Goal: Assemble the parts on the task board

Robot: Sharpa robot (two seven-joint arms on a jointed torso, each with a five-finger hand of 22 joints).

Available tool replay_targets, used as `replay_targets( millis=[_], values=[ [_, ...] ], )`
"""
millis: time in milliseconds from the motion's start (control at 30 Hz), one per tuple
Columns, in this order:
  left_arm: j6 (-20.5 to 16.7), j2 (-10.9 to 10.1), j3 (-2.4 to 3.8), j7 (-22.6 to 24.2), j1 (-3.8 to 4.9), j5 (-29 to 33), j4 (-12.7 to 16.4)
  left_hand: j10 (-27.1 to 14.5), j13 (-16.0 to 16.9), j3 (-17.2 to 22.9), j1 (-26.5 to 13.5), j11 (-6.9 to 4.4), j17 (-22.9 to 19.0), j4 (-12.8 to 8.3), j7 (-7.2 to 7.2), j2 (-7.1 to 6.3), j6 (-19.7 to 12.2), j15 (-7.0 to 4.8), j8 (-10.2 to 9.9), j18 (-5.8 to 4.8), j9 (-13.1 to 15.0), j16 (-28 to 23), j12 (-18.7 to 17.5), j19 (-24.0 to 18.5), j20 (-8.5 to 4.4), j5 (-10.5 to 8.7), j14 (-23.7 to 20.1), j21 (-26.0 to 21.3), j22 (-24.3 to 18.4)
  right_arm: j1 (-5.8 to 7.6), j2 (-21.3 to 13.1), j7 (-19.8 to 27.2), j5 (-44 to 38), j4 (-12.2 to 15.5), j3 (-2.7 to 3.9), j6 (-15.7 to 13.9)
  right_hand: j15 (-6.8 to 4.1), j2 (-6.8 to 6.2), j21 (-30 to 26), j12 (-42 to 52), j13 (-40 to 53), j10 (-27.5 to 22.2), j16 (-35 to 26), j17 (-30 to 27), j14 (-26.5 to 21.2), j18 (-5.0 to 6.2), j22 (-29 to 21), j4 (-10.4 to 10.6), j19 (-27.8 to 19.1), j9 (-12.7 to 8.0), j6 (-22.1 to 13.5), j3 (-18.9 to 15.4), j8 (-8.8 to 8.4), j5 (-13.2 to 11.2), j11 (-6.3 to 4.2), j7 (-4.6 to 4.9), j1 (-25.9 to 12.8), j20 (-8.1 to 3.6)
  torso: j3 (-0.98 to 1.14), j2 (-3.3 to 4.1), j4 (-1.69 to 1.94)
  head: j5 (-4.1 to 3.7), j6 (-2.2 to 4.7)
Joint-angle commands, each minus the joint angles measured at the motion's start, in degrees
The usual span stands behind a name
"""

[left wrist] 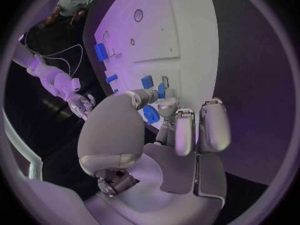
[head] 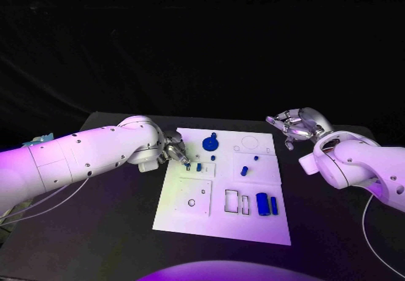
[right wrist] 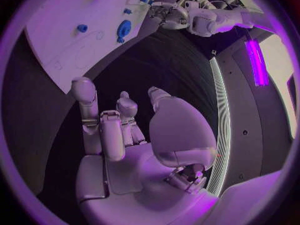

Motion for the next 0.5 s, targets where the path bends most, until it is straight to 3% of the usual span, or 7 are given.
replay_targets(
  millis=[33, 233, 500],
  values=[
    [0.48, 0.27, 0.03, -0.49, -0.06, -1.93, 0.08, 0.38, 0.22, 9.59, -0.64, -0.04, 8.71, -9.27, -0.86, 0.12, 0.92, -0.31, 0.45, -0.72, 3.99, 0.17, 0.31, 0.41, 0.04, 0.27, 4.55, 0.31, 0.36, -0.06, 0.01, 0.31, -0.13, 0.02, 0.01, 0.60, -0.37, 0.40, -0.29, 0.24, -0.05, -0.46, -0.29, 3.52, 2.98, 0.58, -0.05, -0.13, -0.03, -0.09, -0.34, -0.37, 0.24, 0.54, -0.04, 0.00, 0.37, -0.28, 0.04, 0.02, -0.10, -0.02, -0.12],
    [0.61, 0.72, 0.02, -0.84, -0.10, -2.33, -0.14, 0.47, 0.27, 9.62, -0.78, -0.09, 8.73, -9.28, -0.91, 0.08, 0.96, -0.35, 0.58, -0.73, 4.00, 0.19, 0.38, 0.45, 0.01, 0.34, 4.56, 0.35, 0.42, -0.13, 0.05, 0.33, -0.13, -0.03, 0.01, 0.60, -0.37, 0.40, -0.29, 0.24, -0.05, -0.46, -0.29, 3.52, 2.98, 0.58, -0.05, -0.13, -0.03, -0.09, -0.34, -0.37, 0.24, 0.54, -0.04, 0.00, 0.37, -0.28, 0.07, -0.05, 0.03, -0.01, -0.23],
    [1.98, 0.88, 0.02, -1.35, -0.11, -2.58, -0.18, 0.58, 0.35, 9.65, -0.94, -0.15, 8.80, -9.31, -0.98, 0.02, 1.03, -0.40, 0.75, -0.76, 4.01, 0.23, 0.47, 0.51, -0.01, 0.41, 4.58, 0.42, 0.57, -0.19, 0.00, 0.33, -0.13, -0.04, 0.01, 0.58, -0.37, 0.40, -0.29, 0.24, -0.05, -0.46, -0.29, 3.52, 2.98, 0.58, -0.05, -0.13, -0.03, -0.09, -0.34, -0.37, 0.24, 0.54, -0.04, 0.00, 0.37, -0.28, 0.07, -0.05, -0.07, 0.02, -0.33]
  ],
)
